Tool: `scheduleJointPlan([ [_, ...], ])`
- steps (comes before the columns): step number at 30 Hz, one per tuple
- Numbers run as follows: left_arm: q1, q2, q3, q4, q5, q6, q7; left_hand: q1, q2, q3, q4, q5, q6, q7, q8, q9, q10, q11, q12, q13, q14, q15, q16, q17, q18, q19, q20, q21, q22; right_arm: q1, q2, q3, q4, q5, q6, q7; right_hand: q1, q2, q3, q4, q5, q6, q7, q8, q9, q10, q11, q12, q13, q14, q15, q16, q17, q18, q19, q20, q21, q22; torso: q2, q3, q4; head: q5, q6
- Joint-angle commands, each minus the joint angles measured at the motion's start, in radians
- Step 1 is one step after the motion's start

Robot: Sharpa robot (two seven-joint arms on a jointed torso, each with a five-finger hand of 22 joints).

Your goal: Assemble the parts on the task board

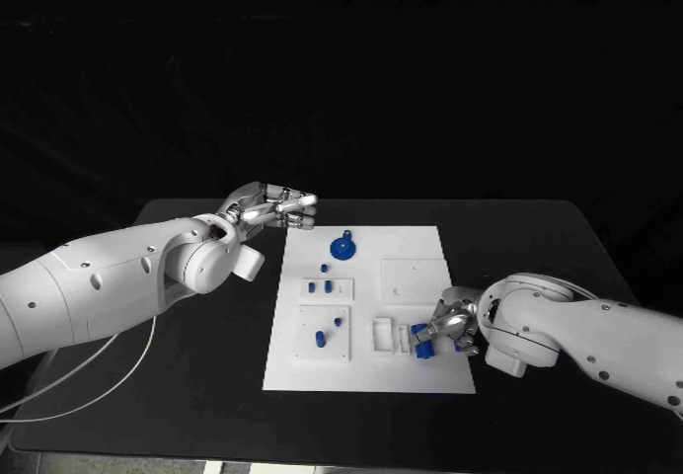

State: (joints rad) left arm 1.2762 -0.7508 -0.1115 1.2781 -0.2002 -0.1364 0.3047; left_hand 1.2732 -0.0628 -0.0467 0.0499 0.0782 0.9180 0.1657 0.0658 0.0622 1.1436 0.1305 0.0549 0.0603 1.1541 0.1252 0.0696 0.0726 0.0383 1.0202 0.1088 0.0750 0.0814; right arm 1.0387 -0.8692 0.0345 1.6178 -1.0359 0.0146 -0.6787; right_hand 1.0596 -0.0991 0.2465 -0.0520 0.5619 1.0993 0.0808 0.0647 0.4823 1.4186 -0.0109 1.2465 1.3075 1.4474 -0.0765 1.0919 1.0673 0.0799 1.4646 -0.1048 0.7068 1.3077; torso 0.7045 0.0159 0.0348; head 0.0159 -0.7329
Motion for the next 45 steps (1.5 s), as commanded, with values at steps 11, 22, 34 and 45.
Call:
scheduleJointPlan([
  [11, 0.001, 0.007, 0.001, -0.004, -0.003, 0.015, 0.002, -0.002, 0.000, 0.002, -0.003, 0.004, -0.006, -0.002, -0.001, -0.001, 0.006, -0.001, 0.005, 0.001, -0.001, -0.002, -0.002, 0.000, 0.004, 0.005, 0.001, 0.006, -0.001, 0.024, 0.007, 0.020, 0.012, 0.079, -0.018, -0.062, -0.003, 0.009, -0.012, 0.006, -0.030, 0.006, -0.001, -0.002, -0.398, -0.005, -0.003, -0.006, 0.058, 0.002, -0.006, -0.008, -0.003, 0.006, 0.053, 0.000, -0.005, 0.003, 0.001, -0.0004, -0.0003, 0.002, 0.000],
  [22, 0.001, 0.011, 0.001, -0.006, -0.003, 0.018, 0.000, -0.003, 0.000, 0.002, -0.001, 0.004, -0.008, -0.002, -0.001, -0.001, 0.006, 0.000, 0.005, 0.001, -0.001, -0.002, -0.002, 0.000, 0.003, 0.004, 0.001, 0.006, -0.002, 0.031, 0.053, 0.021, -0.007, 0.094, 0.009, -0.066, 0.003, 0.011, -0.026, 0.021, -0.048, 0.010, -0.003, -0.001, -0.398, -0.006, -0.004, -0.009, 0.057, 0.002, -0.007, -0.010, -0.003, 0.005, 0.053, 0.000, -0.005, 0.002, 0.001, -0.0011, -0.0001, 0.001, -0.002],
  [34, 0.001, 0.012, 0.001, -0.006, -0.004, 0.023, -0.004, -0.003, -0.001, 0.003, 0.000, 0.005, -0.007, -0.002, -0.001, -0.001, 0.005, 0.000, 0.005, 0.001, -0.002, -0.001, -0.002, 0.000, 0.003, 0.004, 0.001, 0.006, -0.002, 0.031, 0.091, 0.019, -0.016, 0.105, 0.035, -0.070, 0.007, 0.013, -0.039, 0.035, -0.063, 0.014, -0.005, -0.002, -0.398, -0.008, -0.006, -0.011, 0.055, 0.001, -0.007, -0.014, -0.004, 0.005, 0.052, -0.001, -0.010, 0.001, 0.001, -0.0003, -0.0009, 0.005, -0.006],
  [45, 0.001, 0.015, 0.001, -0.007, -0.005, 0.028, -0.008, -0.004, -0.004, 0.004, 0.003, 0.004, -0.009, -0.002, -0.001, -0.001, 0.004, 0.000, 0.005, 0.001, -0.003, -0.001, -0.002, 0.000, 0.003, 0.003, 0.001, 0.006, -0.002, 0.034, 0.107, 0.013, -0.031, 0.103, 0.077, -0.079, 0.010, 0.015, -0.047, 0.044, -0.088, 0.015, -0.005, -0.002, -0.398, -0.010, -0.006, -0.014, 0.054, 0.001, -0.007, -0.015, -0.003, 0.005, 0.052, 0.000, -0.015, 0.000, 0.001, -0.0003, -0.0006, 0.007, -0.009],
])
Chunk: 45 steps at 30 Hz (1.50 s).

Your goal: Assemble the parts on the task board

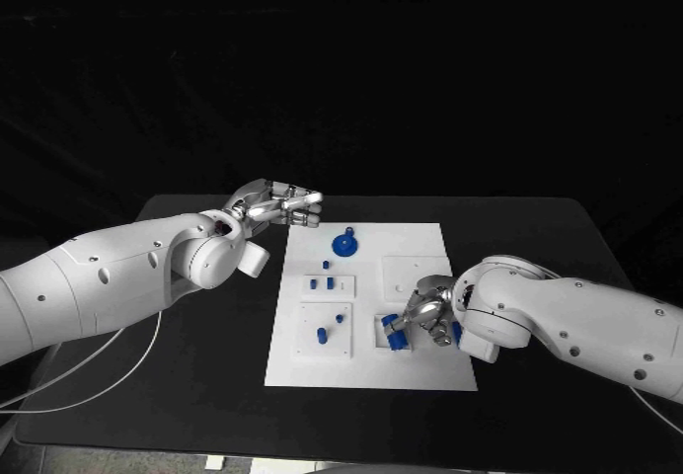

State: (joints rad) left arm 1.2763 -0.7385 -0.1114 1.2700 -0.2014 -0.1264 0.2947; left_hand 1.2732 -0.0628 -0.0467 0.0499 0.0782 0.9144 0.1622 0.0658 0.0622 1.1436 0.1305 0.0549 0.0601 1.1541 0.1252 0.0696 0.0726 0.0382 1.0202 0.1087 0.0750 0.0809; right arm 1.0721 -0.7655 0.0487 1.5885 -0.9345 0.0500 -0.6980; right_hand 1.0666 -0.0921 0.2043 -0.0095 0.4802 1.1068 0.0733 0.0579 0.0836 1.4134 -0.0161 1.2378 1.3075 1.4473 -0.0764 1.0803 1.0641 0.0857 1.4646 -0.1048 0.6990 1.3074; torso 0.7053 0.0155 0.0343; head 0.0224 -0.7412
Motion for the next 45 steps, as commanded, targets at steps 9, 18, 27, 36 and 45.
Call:
scheduleJointPlan([
  [9, 0.001, 0.005, 0.001, 0.000, -0.004, 0.020, -0.001, -0.004, -0.004, 0.004, 0.003, 0.004, -0.005, 0.002, -0.001, -0.001, 0.004, 0.000, 0.005, 0.001, -0.003, -0.001, -0.002, 0.000, 0.003, 0.003, 0.001, 0.006, -0.001, 0.001, 0.032, -0.014, -0.021, -0.087, 0.009, -0.059, 0.005, 0.005, -0.017, 0.025, -0.070, 0.013, 0.001, 0.005, 0.003, -0.006, -0.002, -0.009, 0.051, 0.001, -0.008, -0.008, 0.000, -0.001, 0.052, -0.001, -0.011, 0.000, 0.000, 0.0018, 0.0015, 0.005, 0.000],
  [18, 0.001, 0.006, 0.001, 0.000, -0.005, 0.023, -0.005, -0.004, -0.004, 0.005, 0.006, 0.003, -0.007, 0.002, -0.001, -0.001, 0.004, 0.000, 0.005, 0.002, -0.003, -0.001, -0.002, 0.000, 0.003, 0.002, 0.001, 0.005, -0.001, 0.001, 0.055, -0.027, -0.033, -0.147, -0.020, -0.048, 0.027, -0.020, -0.025, 0.143, -0.219, 0.021, -0.002, 0.006, 0.012, -0.005, -0.004, -0.009, 0.050, 0.002, -0.008, -0.012, 0.001, -0.002, 0.053, -0.001, -0.012, -0.001, 0.001, 0.0013, 0.0001, 0.010, -0.003],
  [27, 0.001, 0.008, 0.001, -0.002, -0.006, 0.023, -0.008, -0.004, -0.004, 0.005, 0.006, 0.003, -0.007, 0.002, -0.001, -0.001, 0.004, 0.000, 0.005, 0.002, -0.003, -0.001, -0.002, 0.000, 0.003, 0.002, 0.001, 0.005, -0.001, 0.001, 0.060, -0.028, -0.035, -0.158, -0.025, -0.044, 0.017, -0.020, -0.024, 0.176, -0.254, 0.026, -0.004, 0.006, 0.015, -0.005, -0.006, -0.009, 0.051, 0.002, -0.009, -0.013, 0.002, -0.002, 0.053, -0.003, -0.011, -0.001, 0.000, 0.0013, -0.0007, 0.008, -0.002],
  [36, 0.001, 0.009, 0.001, -0.002, -0.009, 0.023, -0.012, -0.004, -0.002, 0.005, 0.007, 0.004, -0.008, 0.002, -0.001, -0.001, 0.003, 0.000, 0.005, 0.002, -0.004, -0.001, -0.002, 0.000, 0.003, 0.002, 0.001, 0.006, -0.001, 0.001, 0.055, -0.029, -0.027, -0.160, -0.019, -0.040, 0.021, -0.087, -0.024, 0.294, -0.420, 0.025, -0.005, 0.006, 0.021, -0.006, -0.007, -0.013, 0.049, 0.002, -0.010, -0.017, 0.001, -0.003, 0.053, -0.003, -0.014, -0.003, 0.000, 0.0013, -0.0002, 0.009, -0.001],
  [45, 0.001, 0.007, 0.001, -0.004, -0.011, 0.022, -0.015, -0.005, -0.002, 0.005, 0.008, 0.004, -0.007, 0.002, -0.001, -0.001, 0.003, 0.001, 0.005, 0.002, -0.005, 0.000, -0.002, 0.000, 0.003, 0.002, 0.002, 0.006, -0.001, 0.000, 0.033, -0.029, 0.001, -0.160, -0.020, -0.032, -0.007, -0.071, -0.152, 0.298, -0.431, 0.027, -0.007, 0.007, 0.014, -0.005, -0.011, -0.016, 0.051, 0.003, -0.014, -0.019, 0.007, -0.008, 0.053, -0.010, -0.013, -0.003, 0.000, 0.0019, 0.0000, 0.012, -0.001],
])
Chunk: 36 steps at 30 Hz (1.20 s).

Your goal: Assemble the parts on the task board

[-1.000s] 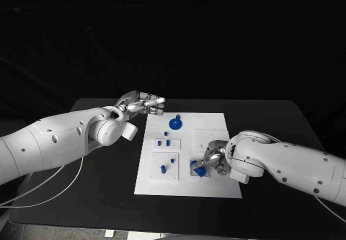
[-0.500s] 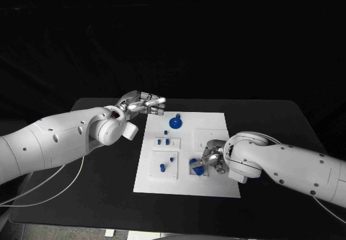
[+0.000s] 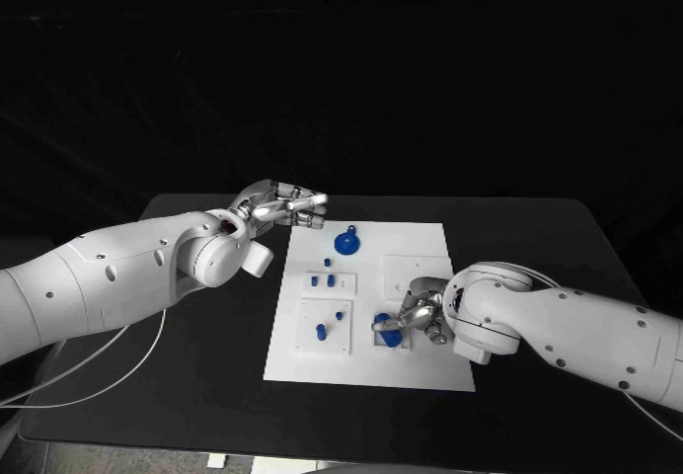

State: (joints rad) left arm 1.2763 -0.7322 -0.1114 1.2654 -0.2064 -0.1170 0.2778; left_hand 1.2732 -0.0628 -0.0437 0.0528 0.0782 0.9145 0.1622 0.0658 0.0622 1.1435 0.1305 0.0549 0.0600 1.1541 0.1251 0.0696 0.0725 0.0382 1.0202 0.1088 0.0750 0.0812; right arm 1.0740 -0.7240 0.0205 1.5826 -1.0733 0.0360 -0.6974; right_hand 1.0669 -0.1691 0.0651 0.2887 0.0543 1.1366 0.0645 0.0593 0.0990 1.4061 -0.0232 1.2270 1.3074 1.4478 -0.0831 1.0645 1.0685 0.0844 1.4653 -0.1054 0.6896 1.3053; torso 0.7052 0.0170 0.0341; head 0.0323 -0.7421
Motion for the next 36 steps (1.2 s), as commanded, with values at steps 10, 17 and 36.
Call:
scheduleJointPlan([
  [10, 0.001, -0.002, 0.001, -0.001, -0.008, 0.011, 0.000, -0.005, -0.003, 0.002, 0.007, 0.005, -0.008, 0.002, -0.001, -0.001, 0.003, 0.000, 0.005, 0.002, -0.005, 0.000, -0.002, 0.000, 0.003, 0.002, 0.002, 0.005, -0.002, -0.002, -0.054, 0.001, 0.048, -0.025, 0.000, -0.025, -0.008, 0.009, -0.041, 0.000, -0.005, 0.001, 0.001, 0.005, -0.006, 0.003, -0.005, -0.007, 0.052, 0.003, -0.009, -0.007, 0.005, -0.008, 0.052, -0.011, -0.004, -0.001, 0.000, -0.0002, -0.0011, 0.005, -0.001],
  [17, 0.000, -0.004, 0.001, -0.001, -0.009, 0.009, -0.002, -0.005, -0.003, 0.002, 0.007, 0.005, -0.008, 0.002, -0.001, -0.001, 0.003, 0.000, 0.005, 0.002, -0.005, 0.000, -0.002, 0.000, 0.003, 0.002, 0.002, 0.005, -0.002, -0.002, -0.074, 0.003, 0.067, -0.027, 0.017, -0.019, -0.008, 0.020, -0.048, -0.002, -0.006, 0.006, -0.001, 0.005, -0.006, 0.004, -0.006, -0.008, 0.053, 0.004, -0.009, -0.009, 0.006, -0.008, 0.053, -0.011, -0.004, -0.002, 0.000, 0.0013, -0.0002, 0.008, -0.001],
  [36, 0.000, -0.004, 0.000, -0.002, -0.010, 0.008, -0.006, -0.005, -0.003, 0.002, 0.007, 0.005, -0.008, 0.002, -0.001, -0.001, 0.003, 0.000, 0.005, 0.002, -0.005, 0.000, -0.002, 0.000, 0.003, 0.002, 0.002, 0.005, -0.002, -0.008, -0.076, 0.004, 0.119, -0.011, 0.011, 0.025, -0.007, 0.064, -0.036, -0.038, -0.005, 0.017, -0.003, 0.005, -0.005, 0.007, -0.007, -0.005, 0.057, 0.005, -0.009, -0.011, 0.009, -0.009, 0.052, -0.011, -0.003, -0.002, 0.000, -0.0006, -0.0001, 0.007, -0.004],
])
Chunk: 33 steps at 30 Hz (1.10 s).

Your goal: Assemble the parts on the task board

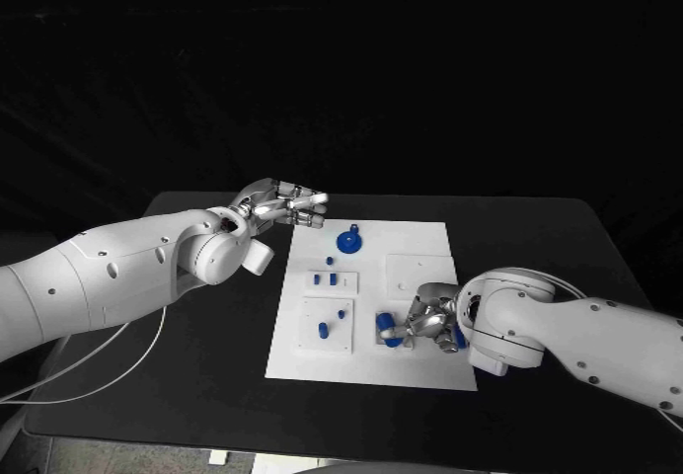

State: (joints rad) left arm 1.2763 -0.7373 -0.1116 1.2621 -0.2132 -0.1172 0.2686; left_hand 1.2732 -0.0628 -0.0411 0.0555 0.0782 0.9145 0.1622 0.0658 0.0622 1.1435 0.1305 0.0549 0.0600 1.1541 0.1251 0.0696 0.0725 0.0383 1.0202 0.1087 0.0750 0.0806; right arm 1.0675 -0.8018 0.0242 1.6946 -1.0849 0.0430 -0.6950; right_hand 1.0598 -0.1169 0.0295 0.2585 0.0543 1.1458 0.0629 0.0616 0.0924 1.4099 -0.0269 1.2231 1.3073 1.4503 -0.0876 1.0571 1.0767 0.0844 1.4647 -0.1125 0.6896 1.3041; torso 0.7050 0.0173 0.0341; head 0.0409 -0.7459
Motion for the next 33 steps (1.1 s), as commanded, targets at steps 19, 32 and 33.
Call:
scheduleJointPlan([
  [19, 0.000, 0.003, 0.000, -0.006, -0.003, 0.013, -0.002, -0.003, -0.001, 0.000, 0.004, 0.006, -0.007, 0.002, -0.001, -0.001, 0.004, 0.000, 0.005, 0.002, -0.005, 0.000, -0.002, 0.001, 0.003, 0.001, 0.002, 0.005, -0.001, -0.005, 0.002, 0.000, 0.008, -0.072, -0.005, 0.032, 0.077, 0.106, 0.229, -0.272, -0.001, 0.049, -0.014, 0.002, 0.007, 0.008, -0.006, 0.000, 0.054, 0.003, -0.006, -0.003, -0.007, -0.012, 0.053, -0.003, 0.002, -0.001, 0.001, -0.0006, -0.0012, -0.003, 0.000],
  [32, 0.000, 0.004, 0.000, -0.009, -0.003, 0.015, -0.004, -0.003, 0.006, -0.002, 0.001, 0.006, -0.007, 0.002, -0.001, -0.001, 0.003, 0.000, 0.005, 0.002, -0.006, 0.000, -0.002, 0.000, 0.003, 0.001, 0.002, 0.005, -0.001, -0.008, 0.023, 0.000, -0.007, -0.098, -0.021, 0.022, 0.027, 0.136, 0.260, -0.336, 0.000, 0.073, -0.024, 0.002, 0.014, 0.012, -0.012, 0.004, 0.052, 0.003, -0.007, 0.000, -0.014, -0.017, 0.053, -0.004, 0.006, 0.001, 0.000, -0.0008, 0.0001, -0.007, -0.001],
  [33, 0.000, 0.004, 0.000, -0.009, -0.003, 0.015, -0.004, -0.003, 0.006, -0.002, 0.001, 0.006, -0.007, 0.002, -0.001, -0.001, 0.003, 0.000, 0.005, 0.002, -0.006, 0.000, -0.002, 0.000, 0.003, 0.001, 0.002, 0.005, -0.001, -0.009, 0.024, 0.000, -0.008, -0.098, -0.022, 0.022, 0.026, 0.136, 0.262, -0.336, 0.000, 0.073, -0.024, 0.002, 0.014, 0.012, -0.012, 0.004, 0.052, 0.003, -0.007, 0.001, -0.014, -0.017, 0.053, -0.004, 0.006, 0.001, 0.000, -0.0009, 0.0002, -0.007, -0.001],
])
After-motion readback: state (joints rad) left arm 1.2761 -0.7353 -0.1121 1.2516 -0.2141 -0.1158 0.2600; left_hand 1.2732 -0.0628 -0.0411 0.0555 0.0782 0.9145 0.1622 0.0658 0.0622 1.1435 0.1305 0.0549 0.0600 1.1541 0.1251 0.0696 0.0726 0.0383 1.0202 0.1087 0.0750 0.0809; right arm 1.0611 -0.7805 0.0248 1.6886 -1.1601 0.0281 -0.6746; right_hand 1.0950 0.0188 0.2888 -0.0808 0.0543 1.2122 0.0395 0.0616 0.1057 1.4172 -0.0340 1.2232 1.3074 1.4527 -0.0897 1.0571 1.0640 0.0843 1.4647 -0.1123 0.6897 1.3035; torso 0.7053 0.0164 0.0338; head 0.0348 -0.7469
